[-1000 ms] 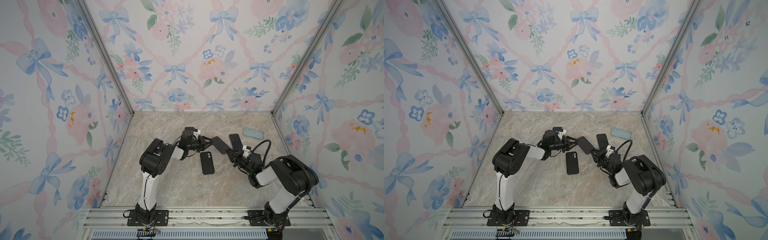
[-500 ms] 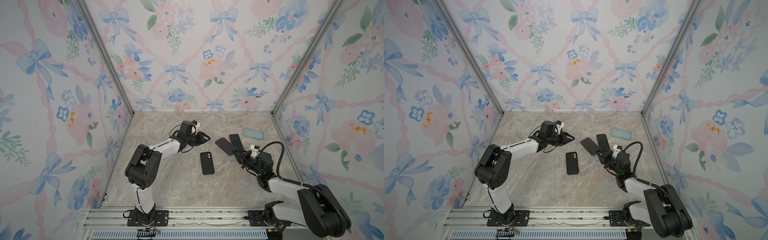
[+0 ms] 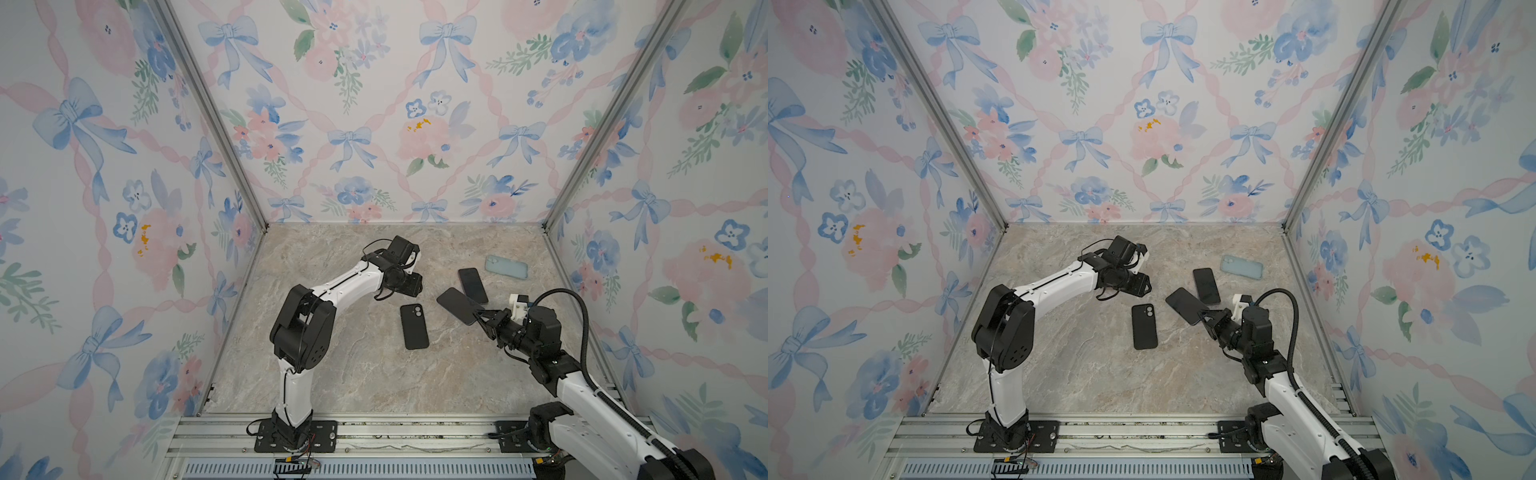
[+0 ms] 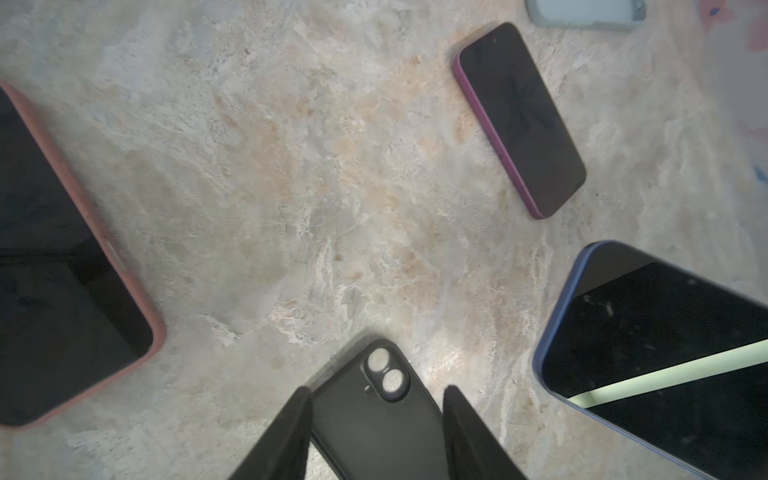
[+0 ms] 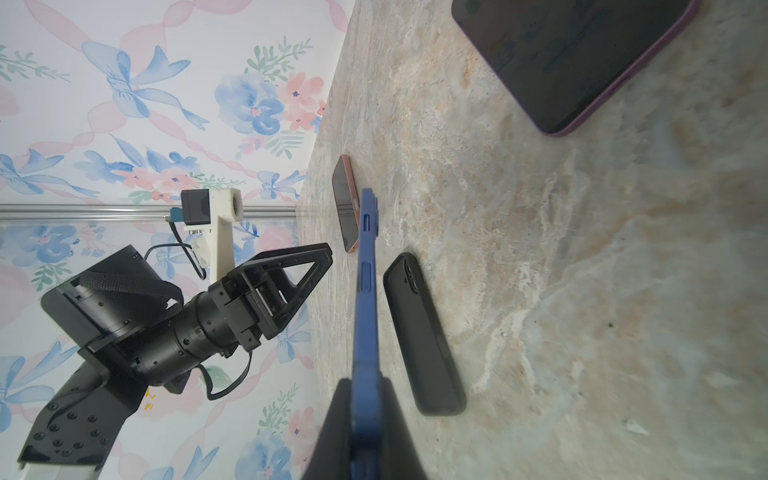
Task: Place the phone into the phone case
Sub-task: 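Lower the left gripper onto the empty black case and grasp its edge, then lift the black case with the left gripper toward the phone in the right gripper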
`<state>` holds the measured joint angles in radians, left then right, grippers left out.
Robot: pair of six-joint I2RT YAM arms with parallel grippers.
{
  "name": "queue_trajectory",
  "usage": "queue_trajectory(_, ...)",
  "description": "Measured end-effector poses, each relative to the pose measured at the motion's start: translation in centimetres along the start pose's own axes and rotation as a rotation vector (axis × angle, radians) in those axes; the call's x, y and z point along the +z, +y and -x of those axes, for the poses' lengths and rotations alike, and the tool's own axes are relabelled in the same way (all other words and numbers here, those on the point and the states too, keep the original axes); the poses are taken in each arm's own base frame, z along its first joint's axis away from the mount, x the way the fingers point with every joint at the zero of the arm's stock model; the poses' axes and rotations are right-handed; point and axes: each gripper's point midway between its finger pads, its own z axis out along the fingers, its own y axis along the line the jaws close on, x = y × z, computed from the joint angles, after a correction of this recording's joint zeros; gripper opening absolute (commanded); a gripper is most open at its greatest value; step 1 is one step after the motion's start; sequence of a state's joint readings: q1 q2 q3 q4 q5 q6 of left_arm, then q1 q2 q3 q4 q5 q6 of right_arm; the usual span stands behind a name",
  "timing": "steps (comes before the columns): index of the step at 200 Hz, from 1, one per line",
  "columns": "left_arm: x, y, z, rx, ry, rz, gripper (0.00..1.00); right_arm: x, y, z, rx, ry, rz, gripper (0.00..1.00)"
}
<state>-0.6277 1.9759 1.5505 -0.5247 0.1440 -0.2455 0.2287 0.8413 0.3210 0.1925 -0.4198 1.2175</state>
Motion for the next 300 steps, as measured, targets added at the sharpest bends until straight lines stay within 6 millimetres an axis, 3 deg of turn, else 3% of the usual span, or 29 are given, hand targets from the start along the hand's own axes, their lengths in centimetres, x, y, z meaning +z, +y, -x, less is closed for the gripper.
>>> queue_trajectory(55,2.9,1.1,-2.2,0.129,0.122,0.128,0.58,-0.7,-0.4,-0.5,-0.027,0.012,-0.021,0.0)
queue_trajectory(110,4.8,2.4,-4.2,0.137,0.2,0.172,0.54,-0.6,-0.9,-0.4,-0.036,0.011,-0.04,0.0)
queue_trajectory(235,5.4,2.6,-5.1,0.127,0.222,0.18,0.21,-0.3,-1.5,-0.5,-0.033,0.021,-0.06,0.0)
queue_trajectory(300,4.3,3.4,-6.7,0.098,0.22,0.216,0.14,0.1,-1.7,-1.6,-0.046,0.064,-0.075,0.0)
